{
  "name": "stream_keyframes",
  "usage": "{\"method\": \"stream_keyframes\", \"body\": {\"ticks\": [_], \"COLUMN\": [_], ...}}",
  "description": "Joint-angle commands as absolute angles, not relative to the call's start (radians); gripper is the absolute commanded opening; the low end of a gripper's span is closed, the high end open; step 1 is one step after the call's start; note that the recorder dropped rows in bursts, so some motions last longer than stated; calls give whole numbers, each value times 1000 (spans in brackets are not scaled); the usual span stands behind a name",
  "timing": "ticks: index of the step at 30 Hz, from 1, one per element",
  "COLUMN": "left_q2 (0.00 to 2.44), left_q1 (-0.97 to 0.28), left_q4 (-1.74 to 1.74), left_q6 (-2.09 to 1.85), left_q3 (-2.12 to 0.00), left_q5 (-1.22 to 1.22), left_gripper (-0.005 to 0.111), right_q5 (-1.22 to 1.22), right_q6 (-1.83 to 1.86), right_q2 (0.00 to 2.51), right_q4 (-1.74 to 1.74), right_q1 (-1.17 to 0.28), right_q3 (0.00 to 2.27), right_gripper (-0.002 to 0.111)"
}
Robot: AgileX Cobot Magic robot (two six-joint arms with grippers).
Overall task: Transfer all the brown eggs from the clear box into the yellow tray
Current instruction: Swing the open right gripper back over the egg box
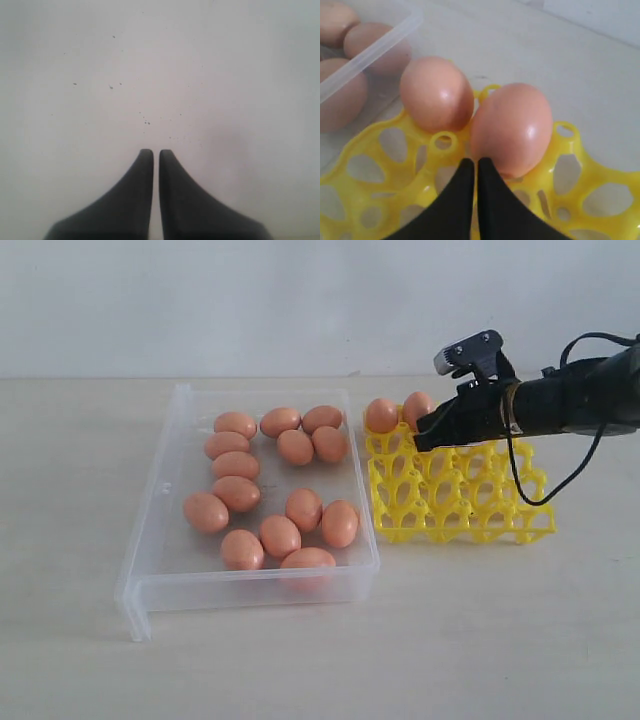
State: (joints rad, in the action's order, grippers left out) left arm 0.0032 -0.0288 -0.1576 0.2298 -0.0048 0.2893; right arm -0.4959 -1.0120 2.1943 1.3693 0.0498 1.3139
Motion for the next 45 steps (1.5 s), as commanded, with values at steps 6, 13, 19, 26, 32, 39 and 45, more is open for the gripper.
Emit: {"method": "stream_keyframes", "body": {"ticks": [6, 13, 19, 26, 32, 39, 45], "left_q2": [0, 0, 0, 0, 0, 0, 0], "left_q1": [-33, -33, -33, -33, -33, -33, -33], "left_q4": [-150, -150, -150, -150, -150, -150, -150], "left_q6": [234, 234, 234, 234, 234, 234, 234], "left_q3": [0, 0, 0, 0, 0, 0, 0], "left_q5": [287, 279, 281, 281, 281, 281, 281], "left_gripper": [4, 4, 4, 4, 4, 4, 4], "right_q5": [-467, -634, -816, -1221, -1221, -1221, -1221], "right_q6": [-1390, -1293, -692, -255, -225, -87, 208], "right_q2": [2094, 1878, 1714, 1655, 1647, 1559, 1337], "right_q4": [1703, 1575, 1013, 673, 689, 621, 286], "right_q1": [50, 50, 50, 47, 39, 39, 39], "right_q3": [1312, 1197, 864, 540, 500, 407, 213], "right_gripper": [0, 0, 0, 0, 0, 0, 0]}}
